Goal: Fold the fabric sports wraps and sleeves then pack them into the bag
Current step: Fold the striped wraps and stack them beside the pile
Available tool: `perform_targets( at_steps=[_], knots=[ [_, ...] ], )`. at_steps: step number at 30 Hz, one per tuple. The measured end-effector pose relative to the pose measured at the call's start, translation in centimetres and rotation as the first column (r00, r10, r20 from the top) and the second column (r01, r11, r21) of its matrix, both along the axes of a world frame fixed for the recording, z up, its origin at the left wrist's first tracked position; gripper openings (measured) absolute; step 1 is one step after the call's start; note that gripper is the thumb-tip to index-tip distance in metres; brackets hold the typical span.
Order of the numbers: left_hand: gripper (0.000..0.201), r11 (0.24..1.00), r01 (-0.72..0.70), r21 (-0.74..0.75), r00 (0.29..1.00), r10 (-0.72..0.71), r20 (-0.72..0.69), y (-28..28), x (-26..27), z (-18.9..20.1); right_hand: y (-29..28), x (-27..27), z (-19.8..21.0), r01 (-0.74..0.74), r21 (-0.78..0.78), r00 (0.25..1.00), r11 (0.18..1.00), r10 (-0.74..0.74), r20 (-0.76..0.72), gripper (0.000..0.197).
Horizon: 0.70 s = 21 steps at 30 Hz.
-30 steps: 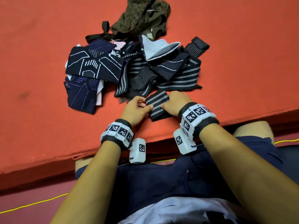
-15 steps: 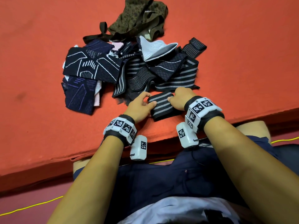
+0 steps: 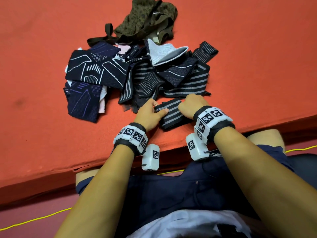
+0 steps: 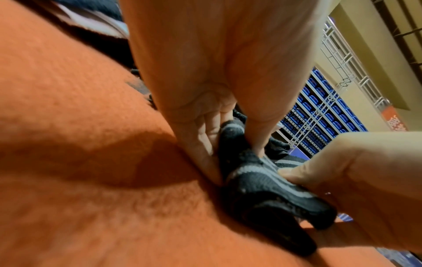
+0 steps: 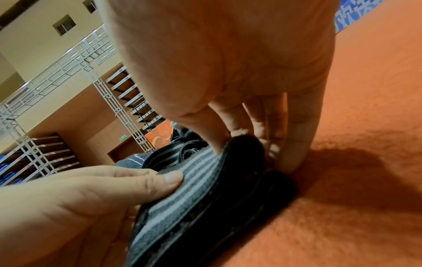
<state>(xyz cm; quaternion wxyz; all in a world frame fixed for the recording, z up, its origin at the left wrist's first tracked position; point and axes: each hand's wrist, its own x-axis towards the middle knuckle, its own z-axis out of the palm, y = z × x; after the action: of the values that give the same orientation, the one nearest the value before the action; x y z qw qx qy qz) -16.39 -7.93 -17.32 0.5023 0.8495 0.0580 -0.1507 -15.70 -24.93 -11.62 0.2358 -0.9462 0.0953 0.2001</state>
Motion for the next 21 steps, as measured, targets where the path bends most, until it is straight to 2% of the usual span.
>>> perform_targets(
  at_steps=[2, 5, 7, 8, 10, 11, 15, 21],
  knots=[
    [0.053, 0.999, -0.038, -0.013, 0.999, 0.038, 0.009, -0.1, -0.2, 0.2, -0.1, 0.1, -0.5, 0.01, 0.014, 1.0, 1.0, -0.01, -0.013, 0.025],
    [0.046, 0.998, -0.068, 0.011, 0.997, 0.067, 0.05, -0.1, -0.4, 0.5, -0.2, 0.3, -1.6, 0.025, 0.031, 1.0, 0.999, -0.025, -0.005, 0.029],
    [0.038, 0.996, -0.08, 0.029, 0.994, 0.078, 0.071, -0.2, -0.4, 0.6, -0.1, 0.3, -1.8, 0.028, 0.052, 1.0, 0.998, -0.028, 0.002, 0.019],
    [0.035, 0.995, -0.09, 0.037, 0.993, 0.087, 0.083, -0.2, -0.4, 0.5, -0.1, 0.3, -2.1, 0.032, 0.065, 0.999, 0.997, -0.033, 0.008, 0.024],
    [0.037, 0.991, -0.117, 0.066, 0.987, 0.108, 0.117, -0.3, -0.3, 0.4, -0.3, 0.3, -2.2, 0.016, 0.066, 1.0, 0.998, -0.017, 0.006, 0.046],
    [0.04, 0.986, -0.142, 0.087, 0.982, 0.13, 0.135, -0.4, -0.3, 0.3, -0.4, 0.3, -2.2, -0.015, 0.067, 1.0, 0.998, 0.015, -0.001, 0.047],
    [0.048, 0.96, -0.232, 0.155, 0.96, 0.2, 0.195, -0.3, -0.6, 0.1, -0.3, 0.1, -2.0, -0.17, 0.046, 0.984, 0.984, 0.172, -0.04, 0.042],
    [0.038, 0.943, -0.219, 0.252, 0.966, 0.174, 0.189, 1.5, -0.8, 0.5, 1.2, -0.4, -1.9, -0.212, 0.143, 0.976, 0.967, 0.218, -0.023, 0.037]
  ],
)
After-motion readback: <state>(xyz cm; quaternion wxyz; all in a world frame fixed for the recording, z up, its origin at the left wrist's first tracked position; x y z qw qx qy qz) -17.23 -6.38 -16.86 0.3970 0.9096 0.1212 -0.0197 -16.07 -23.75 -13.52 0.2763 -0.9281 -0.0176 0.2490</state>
